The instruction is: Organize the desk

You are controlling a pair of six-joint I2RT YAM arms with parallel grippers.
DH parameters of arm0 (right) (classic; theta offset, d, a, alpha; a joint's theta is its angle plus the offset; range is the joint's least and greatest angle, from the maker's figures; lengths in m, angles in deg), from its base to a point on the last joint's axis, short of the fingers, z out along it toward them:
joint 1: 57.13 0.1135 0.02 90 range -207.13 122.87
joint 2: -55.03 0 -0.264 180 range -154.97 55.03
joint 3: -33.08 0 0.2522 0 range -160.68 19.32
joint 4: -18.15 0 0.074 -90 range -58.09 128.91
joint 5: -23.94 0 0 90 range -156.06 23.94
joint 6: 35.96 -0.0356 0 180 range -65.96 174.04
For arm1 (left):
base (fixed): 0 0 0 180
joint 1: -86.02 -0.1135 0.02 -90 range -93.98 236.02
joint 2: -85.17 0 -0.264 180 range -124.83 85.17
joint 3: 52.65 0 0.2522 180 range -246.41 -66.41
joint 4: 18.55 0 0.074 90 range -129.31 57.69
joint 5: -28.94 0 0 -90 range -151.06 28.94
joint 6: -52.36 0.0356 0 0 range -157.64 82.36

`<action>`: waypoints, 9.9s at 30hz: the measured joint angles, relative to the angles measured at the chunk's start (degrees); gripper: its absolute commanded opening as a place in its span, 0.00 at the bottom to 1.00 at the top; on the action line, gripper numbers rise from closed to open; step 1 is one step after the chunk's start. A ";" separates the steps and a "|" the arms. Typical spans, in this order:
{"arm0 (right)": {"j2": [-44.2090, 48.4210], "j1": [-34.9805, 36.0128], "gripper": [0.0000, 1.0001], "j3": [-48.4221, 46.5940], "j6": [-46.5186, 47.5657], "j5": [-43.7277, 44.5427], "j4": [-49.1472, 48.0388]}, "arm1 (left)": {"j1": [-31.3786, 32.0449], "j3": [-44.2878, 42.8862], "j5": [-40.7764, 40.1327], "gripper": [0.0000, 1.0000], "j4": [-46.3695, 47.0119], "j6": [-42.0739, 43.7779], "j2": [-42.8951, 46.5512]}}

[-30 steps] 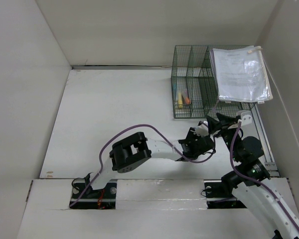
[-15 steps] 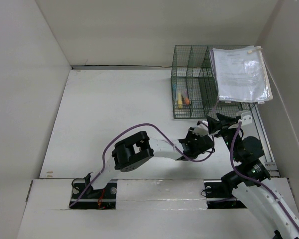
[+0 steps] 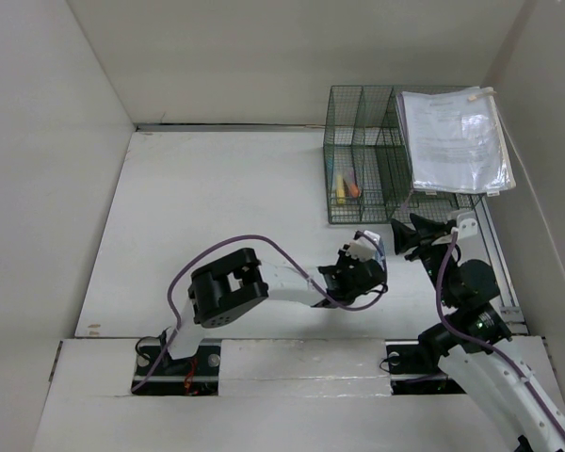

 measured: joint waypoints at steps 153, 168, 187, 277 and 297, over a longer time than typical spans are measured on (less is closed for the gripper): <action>5.90 0.00 0.46 0.09 -1.07 4.85 1.70 | -3.78 -31.85 5.97 0.37 -6.54 9.66 -19.41; 5.51 0.00 0.46 0.09 -1.07 4.48 1.70 | -4.98 -33.68 6.32 0.14 -6.58 12.41 -19.85; 8.33 0.00 0.44 0.09 -1.05 5.97 1.73 | -6.12 -7.41 7.58 0.19 9.90 12.44 11.21; 8.31 0.00 0.47 0.09 -1.05 6.03 2.64 | -8.61 -18.40 3.82 0.00 6.14 6.95 4.37; 8.22 -0.26 0.47 0.11 -0.83 6.56 2.62 | -14.56 -40.37 -0.09 0.04 16.41 19.52 -18.25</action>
